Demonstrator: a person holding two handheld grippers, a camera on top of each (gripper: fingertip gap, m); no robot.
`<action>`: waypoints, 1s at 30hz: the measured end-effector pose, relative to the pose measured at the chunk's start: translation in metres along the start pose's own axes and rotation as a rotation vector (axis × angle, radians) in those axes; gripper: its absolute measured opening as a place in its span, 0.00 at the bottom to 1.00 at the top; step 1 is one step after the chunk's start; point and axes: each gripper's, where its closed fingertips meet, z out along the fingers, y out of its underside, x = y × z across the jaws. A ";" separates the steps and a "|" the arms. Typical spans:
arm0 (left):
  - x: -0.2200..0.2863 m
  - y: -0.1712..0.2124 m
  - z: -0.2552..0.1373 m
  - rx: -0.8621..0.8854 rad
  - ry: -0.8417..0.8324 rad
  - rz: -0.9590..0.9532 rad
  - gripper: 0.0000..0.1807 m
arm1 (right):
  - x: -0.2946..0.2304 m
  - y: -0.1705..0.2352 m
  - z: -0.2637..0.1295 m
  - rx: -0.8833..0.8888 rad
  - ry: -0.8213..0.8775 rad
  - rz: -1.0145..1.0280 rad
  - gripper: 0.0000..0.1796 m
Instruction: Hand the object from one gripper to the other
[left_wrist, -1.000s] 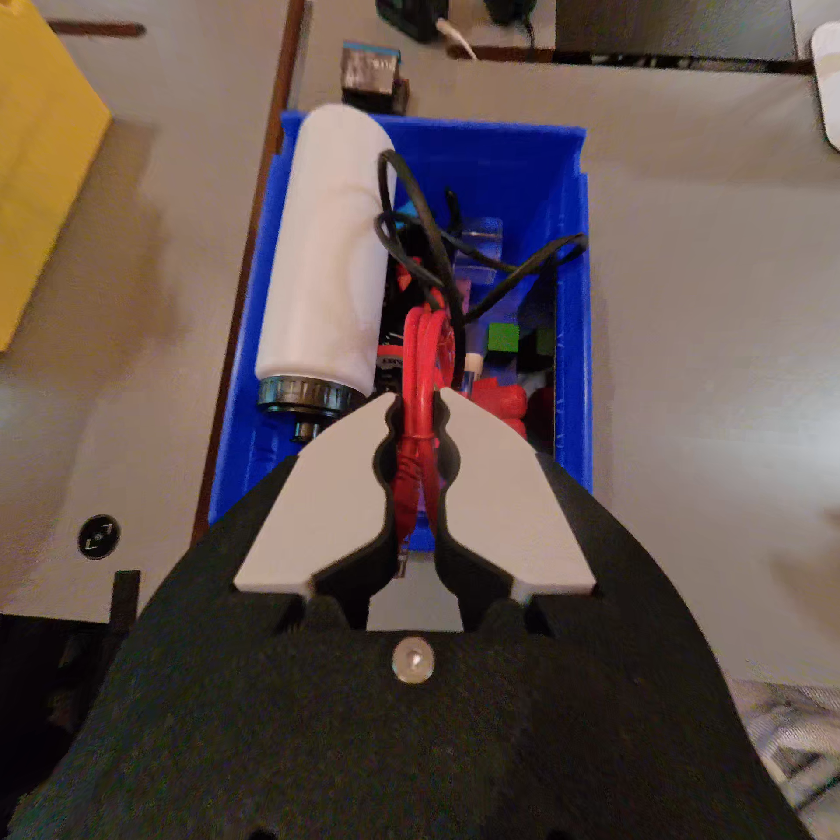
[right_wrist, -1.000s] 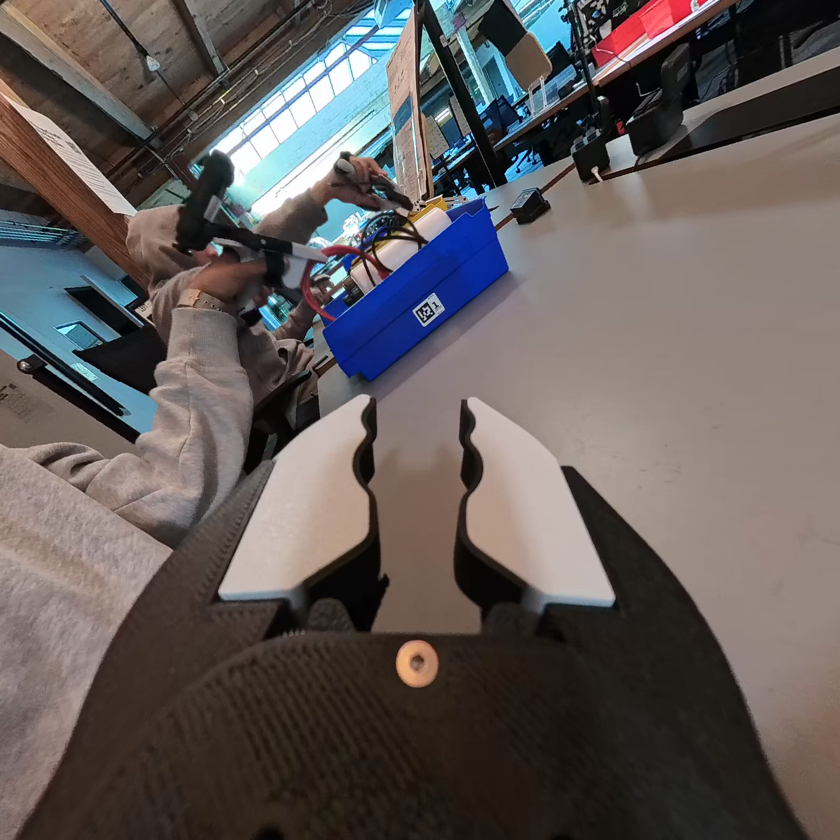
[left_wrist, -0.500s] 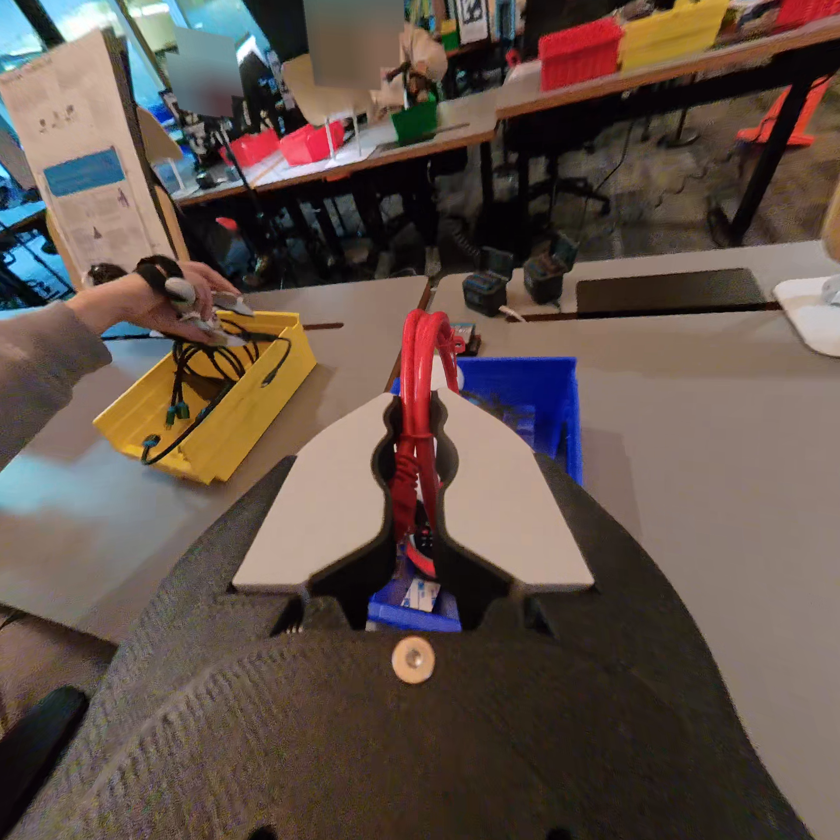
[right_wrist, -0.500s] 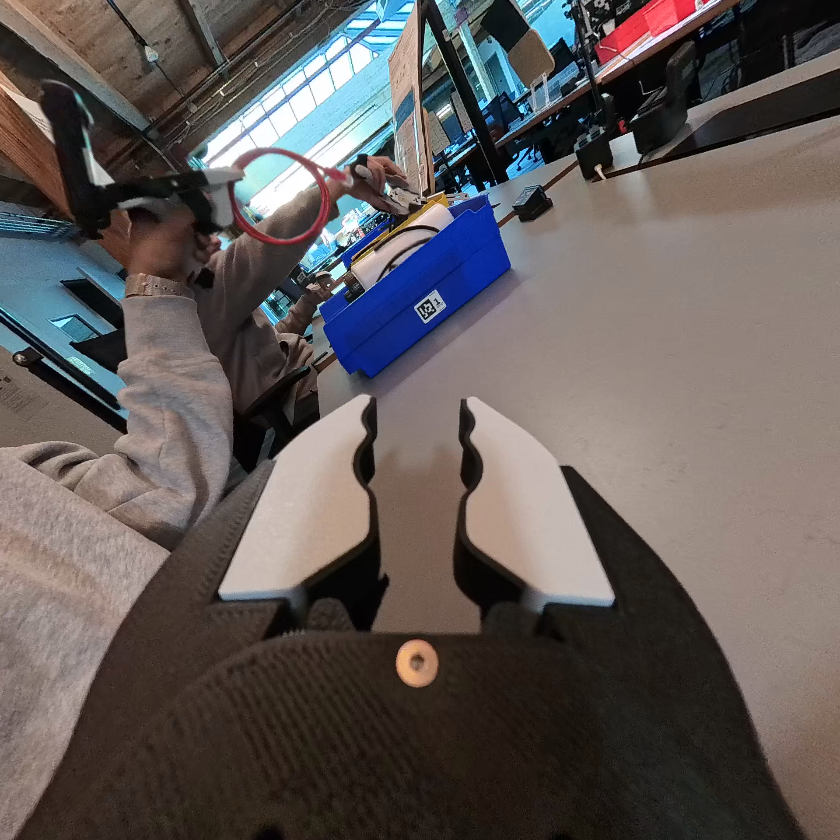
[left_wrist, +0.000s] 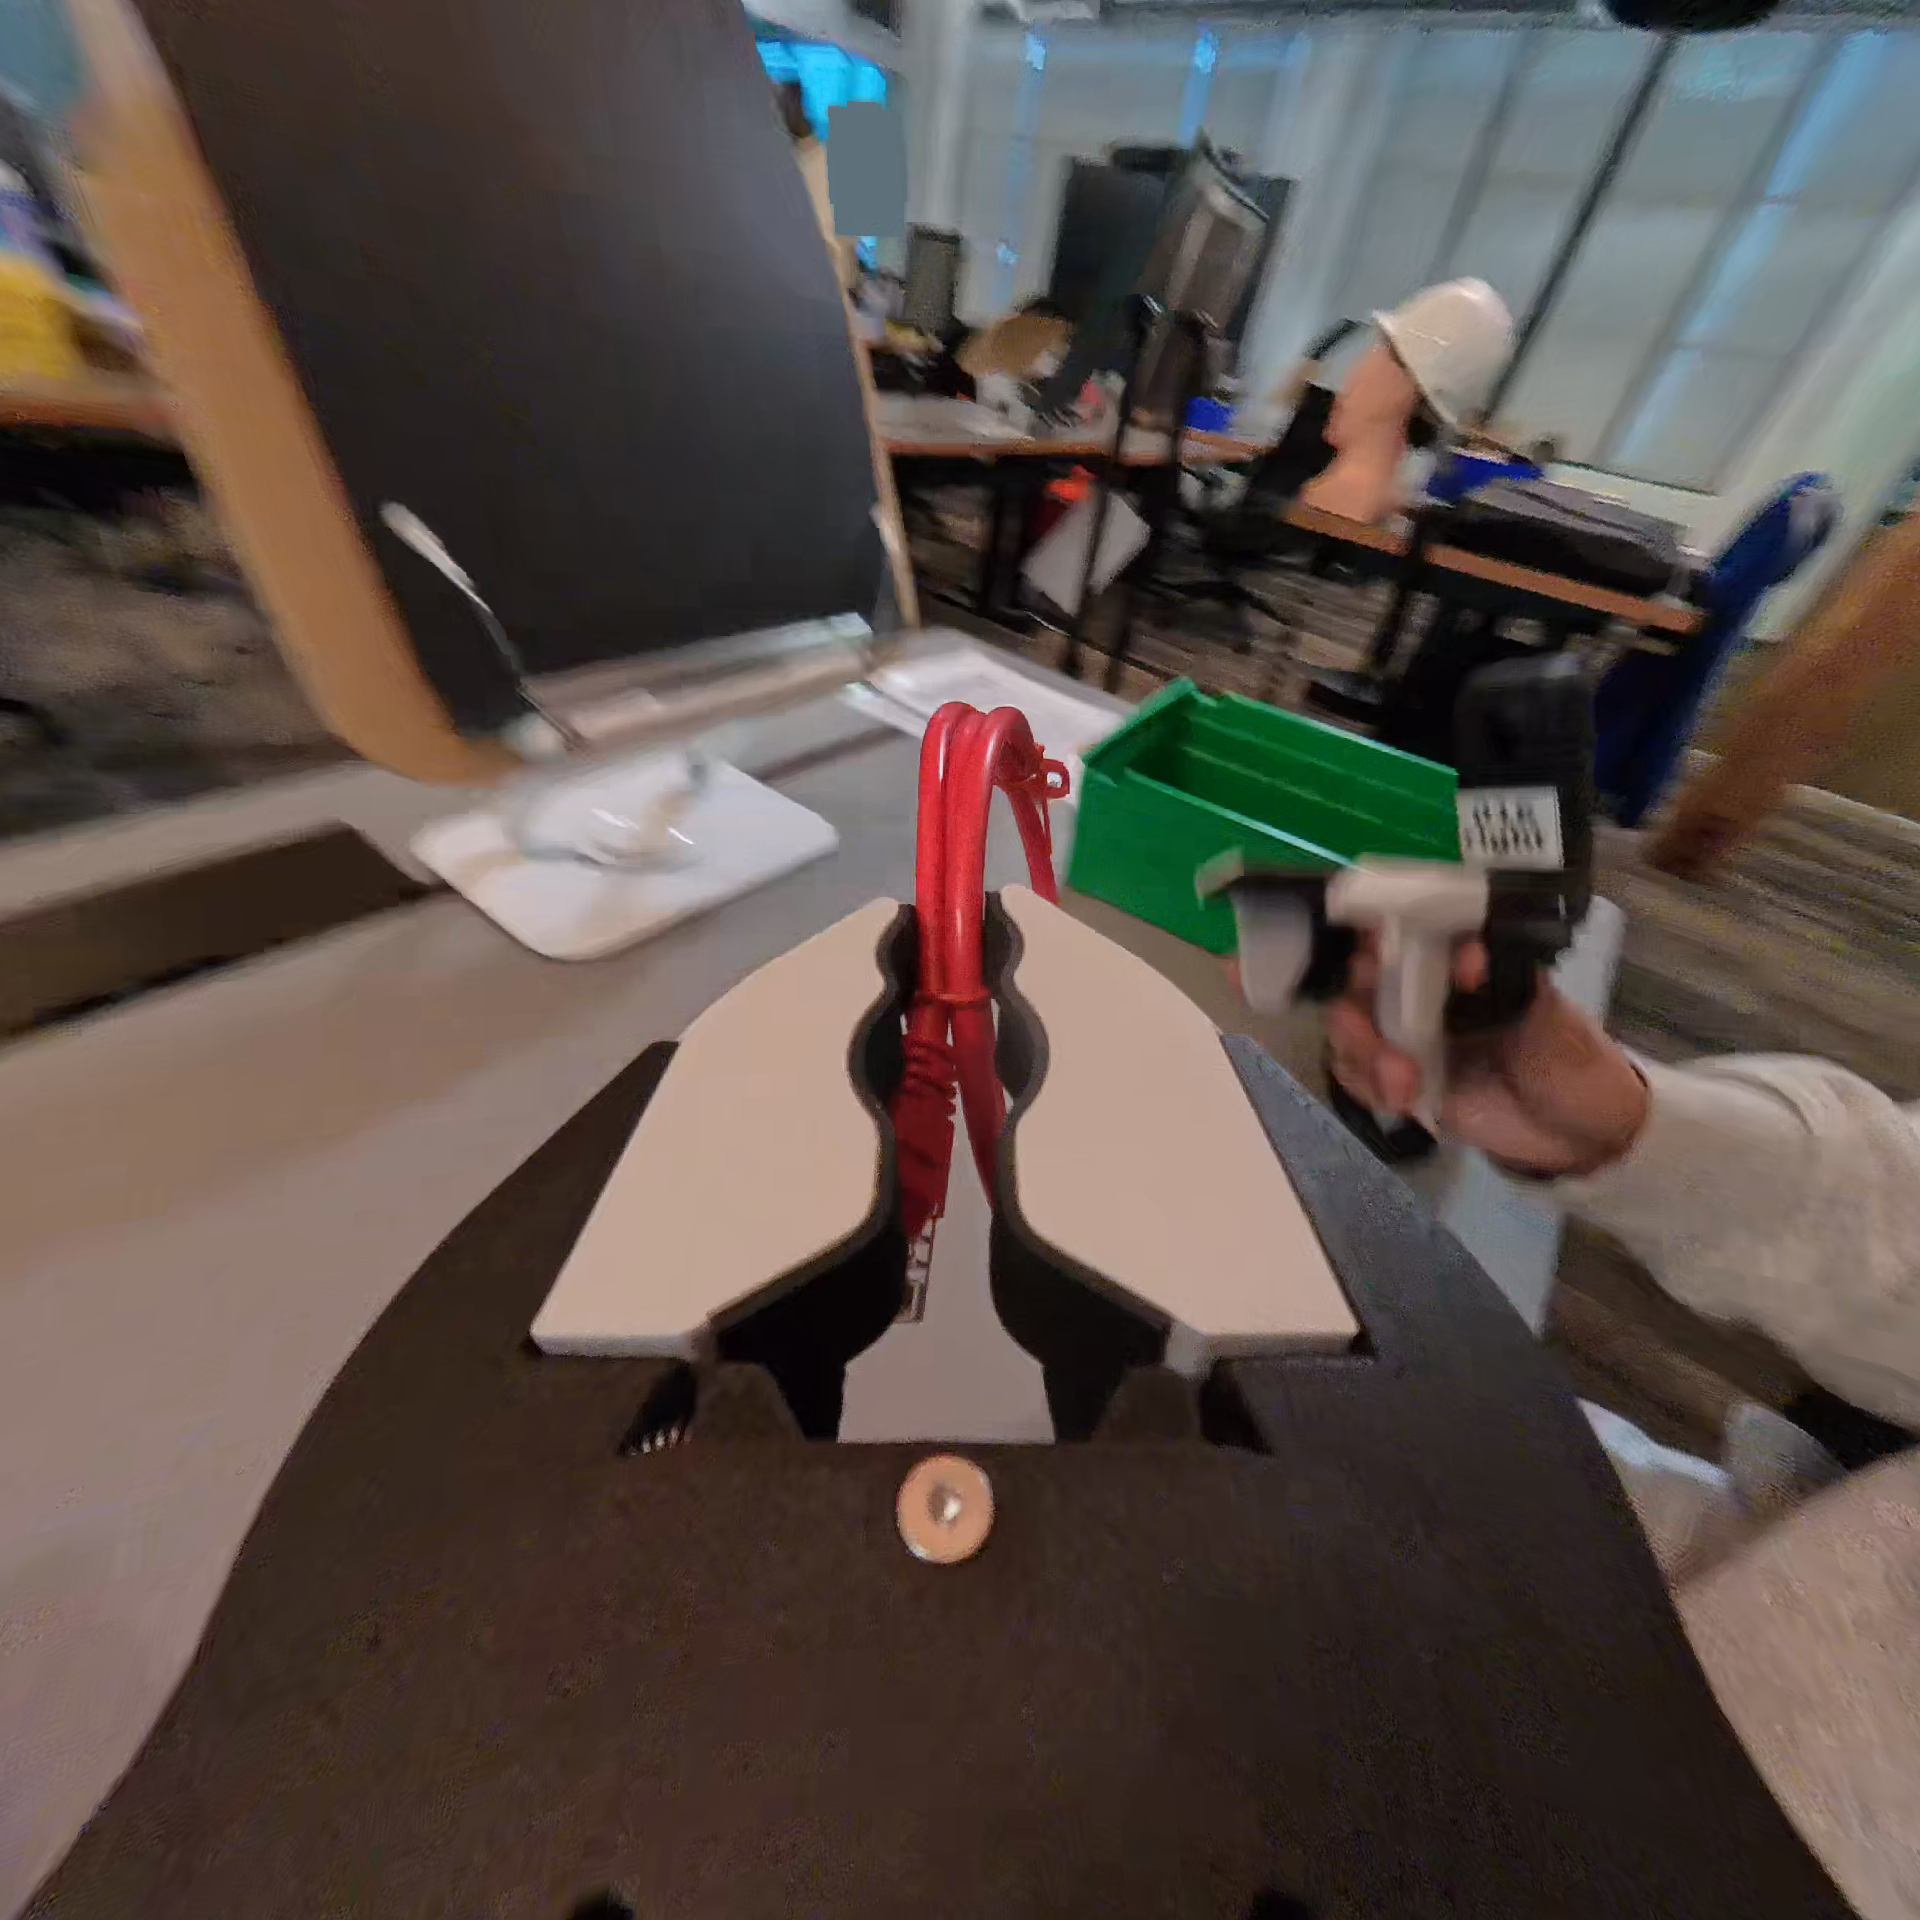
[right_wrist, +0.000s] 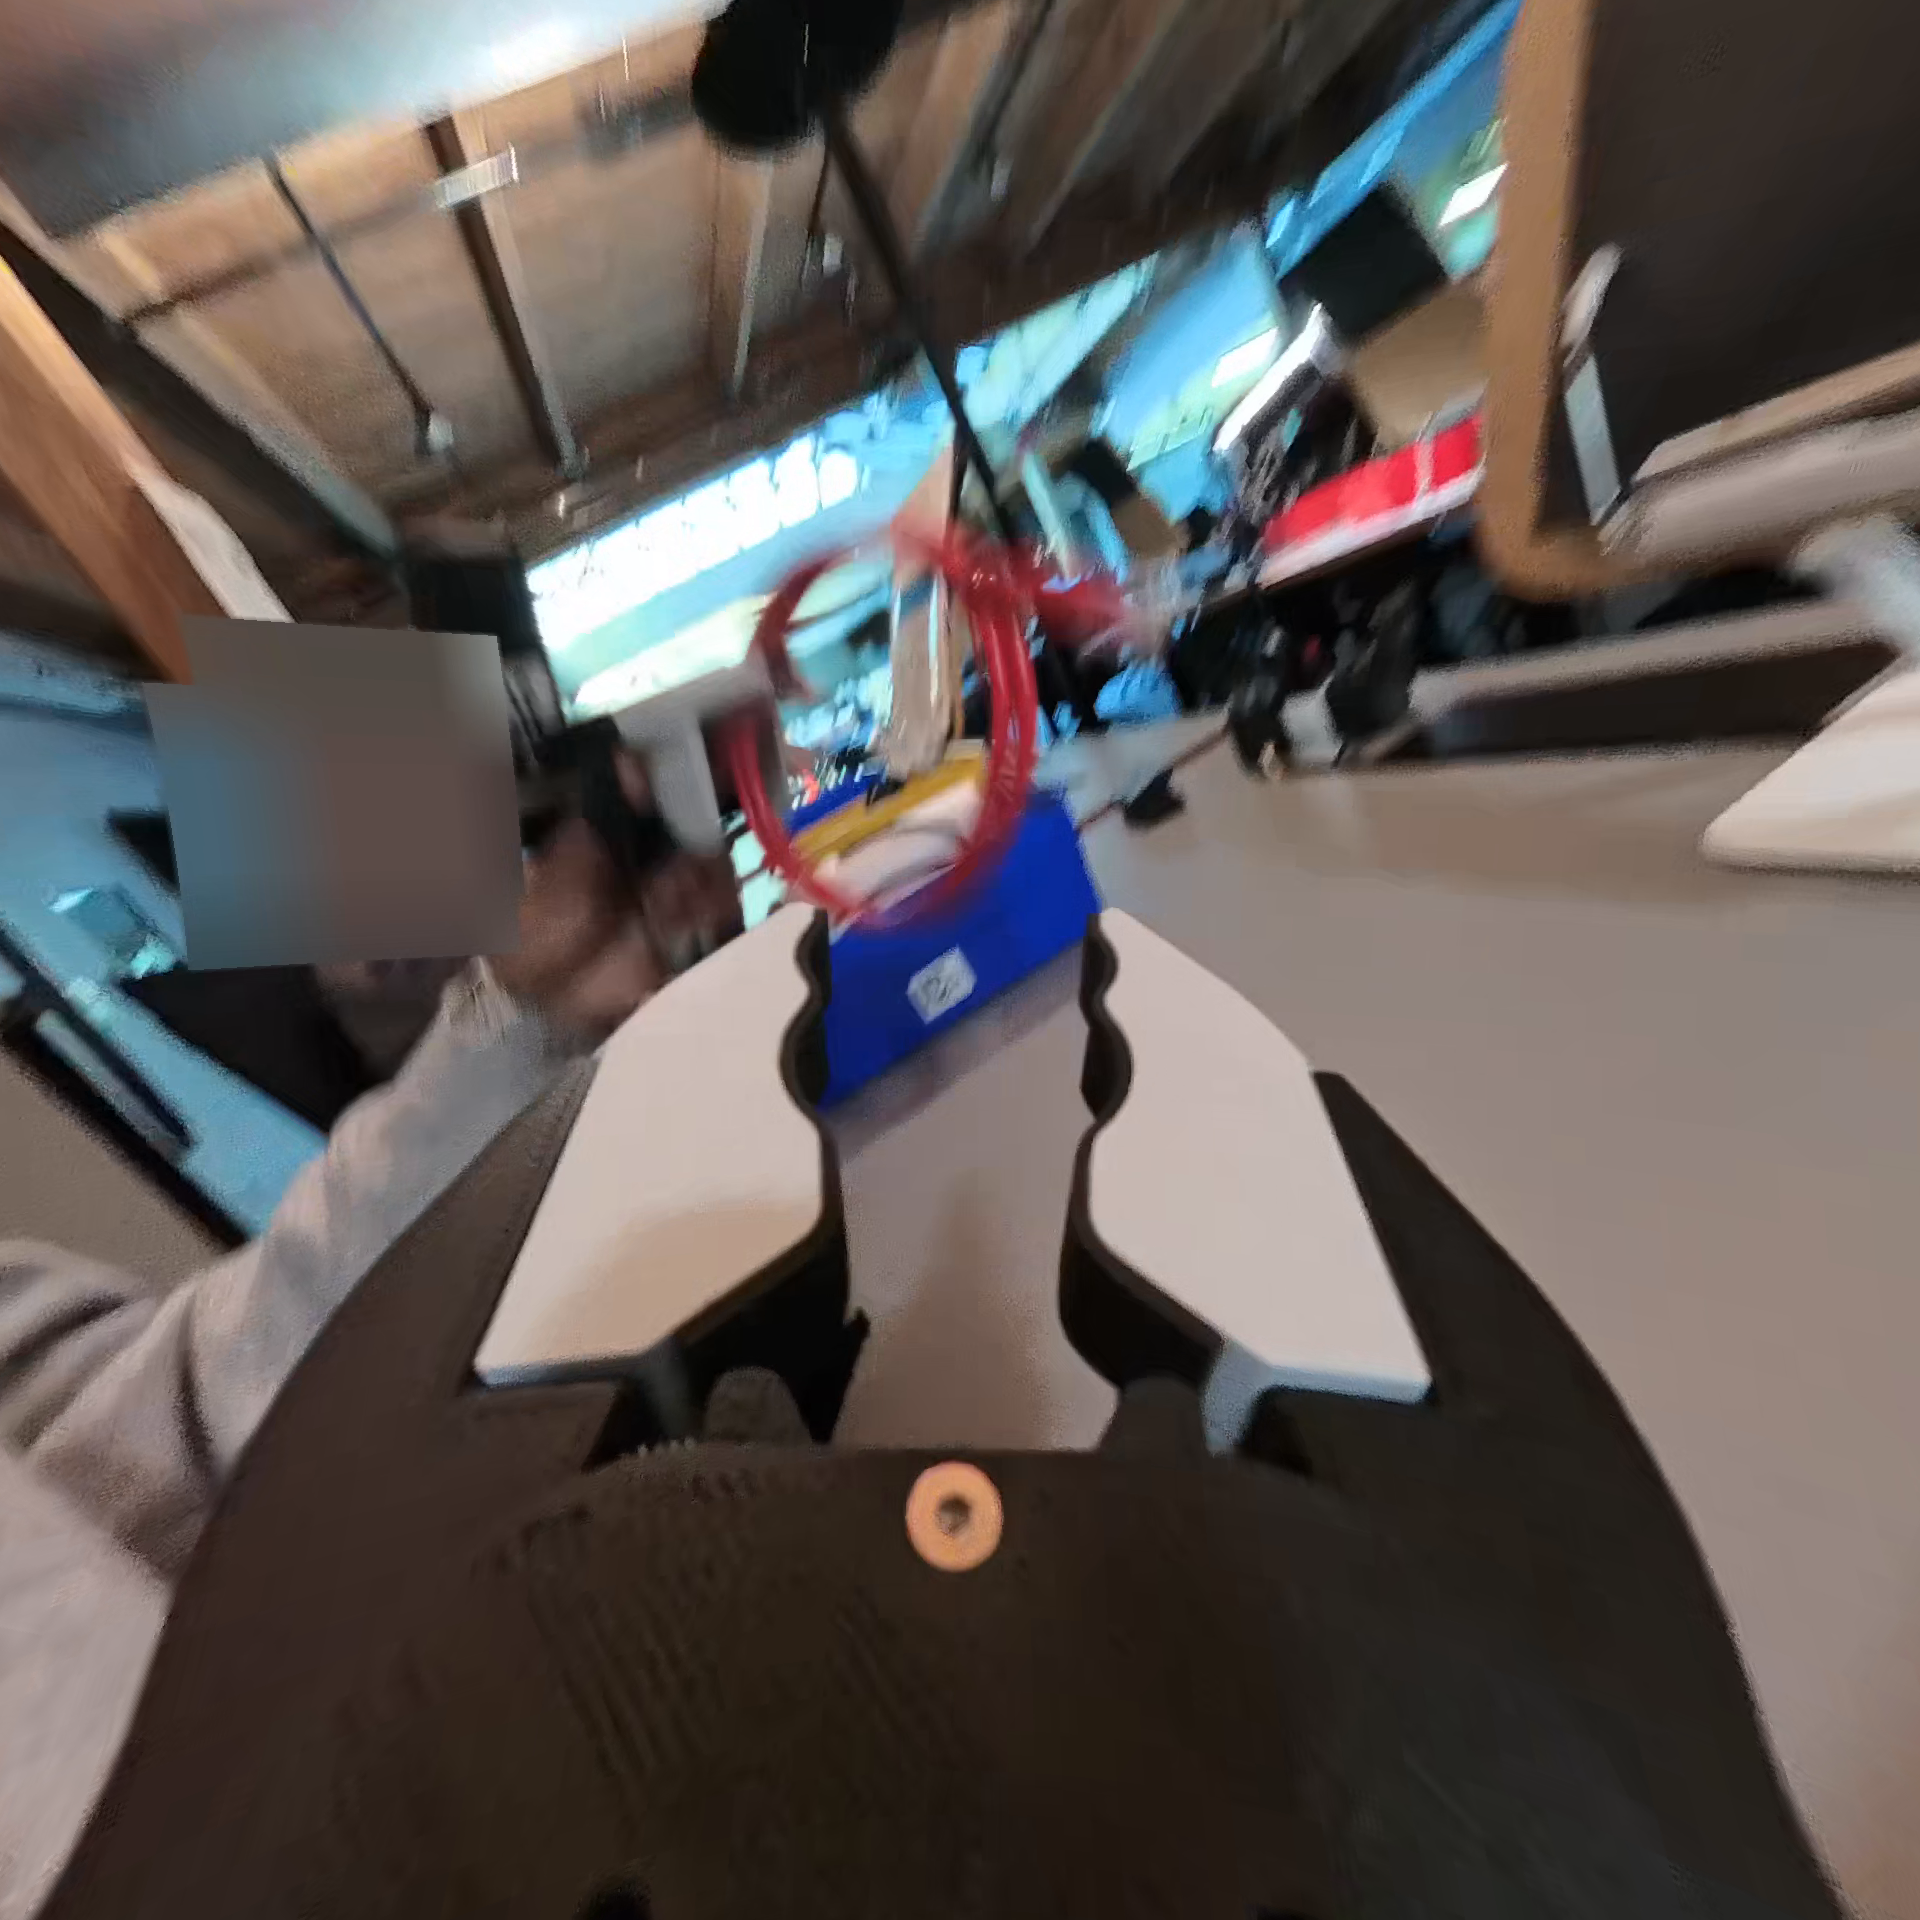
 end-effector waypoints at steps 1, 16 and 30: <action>0.004 0.026 0.015 -0.039 0.049 -0.059 0.07 | 0.006 -0.016 -0.003 0.055 0.025 -0.031 0.27; 0.046 0.118 0.080 -0.031 0.544 -0.398 0.07 | 0.046 0.050 -0.073 -0.310 0.184 -0.247 0.26; 0.059 0.106 0.078 0.024 0.669 -0.480 0.07 | 0.036 0.067 -0.065 -0.327 0.080 -0.079 0.13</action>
